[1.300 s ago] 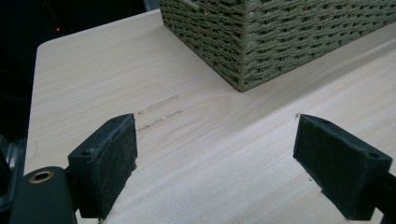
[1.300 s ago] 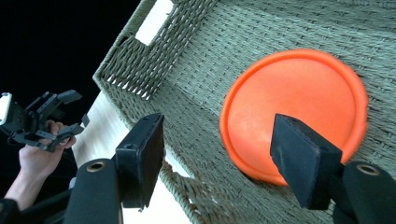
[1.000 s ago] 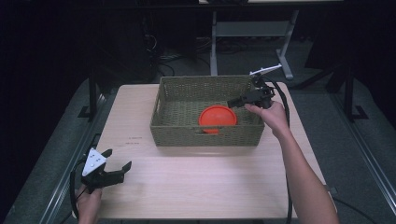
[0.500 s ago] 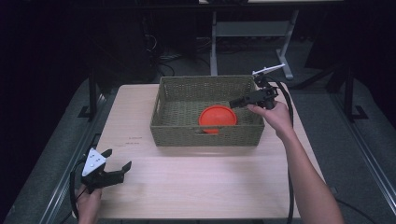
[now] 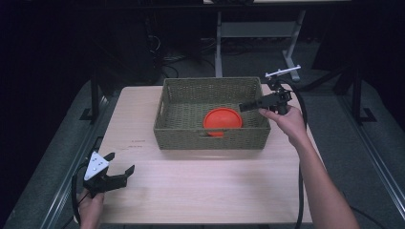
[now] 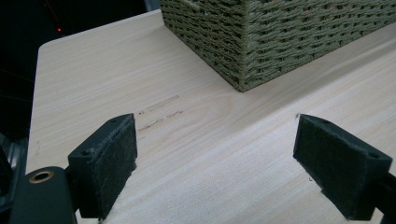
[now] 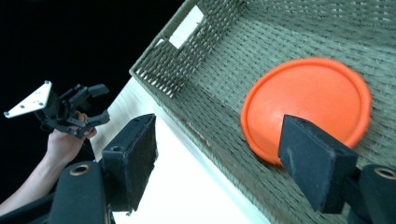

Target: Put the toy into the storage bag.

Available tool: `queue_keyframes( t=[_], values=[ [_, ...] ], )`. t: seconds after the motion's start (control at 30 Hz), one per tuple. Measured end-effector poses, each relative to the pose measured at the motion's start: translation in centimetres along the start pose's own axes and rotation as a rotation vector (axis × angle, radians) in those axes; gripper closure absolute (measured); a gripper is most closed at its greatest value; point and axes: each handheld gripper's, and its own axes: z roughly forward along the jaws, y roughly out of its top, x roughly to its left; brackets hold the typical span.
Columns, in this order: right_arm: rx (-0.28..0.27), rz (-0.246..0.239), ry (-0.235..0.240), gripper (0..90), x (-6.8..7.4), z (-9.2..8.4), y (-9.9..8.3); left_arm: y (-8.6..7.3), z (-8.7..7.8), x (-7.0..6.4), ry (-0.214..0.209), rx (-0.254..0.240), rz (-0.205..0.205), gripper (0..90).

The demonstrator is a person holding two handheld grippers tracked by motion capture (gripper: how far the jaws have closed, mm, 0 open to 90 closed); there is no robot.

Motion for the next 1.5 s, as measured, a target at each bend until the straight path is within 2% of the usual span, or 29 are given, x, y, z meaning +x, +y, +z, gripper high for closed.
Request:
queue_keyframes(
  t=[0.5, 0.83, 1.2, 1.5],
  values=[
    [-0.027, 0.004, 0.025, 25.0, -0.3, -1.9, -2.7, 0.0, 0.1, -0.2, 0.001, 0.001, -0.001, 13.0],
    [-0.035, 0.015, 0.04, 21.8, -0.6, -2.4, -4.8, 0.0, 0.0, -0.1, 0.0, 0.004, -0.001, 13.0],
    [-0.062, 0.009, 0.054, 17.2, -0.1, -3.7, -6.9, 0.0, 0.0, -0.1, 0.0, 0.002, -0.005, 13.0],
    [-0.084, 0.008, 0.073, 17.3, -0.6, -4.5, -9.9, 0.0, 0.0, -0.2, 0.001, 0.003, 0.005, 13.0]
  ],
)
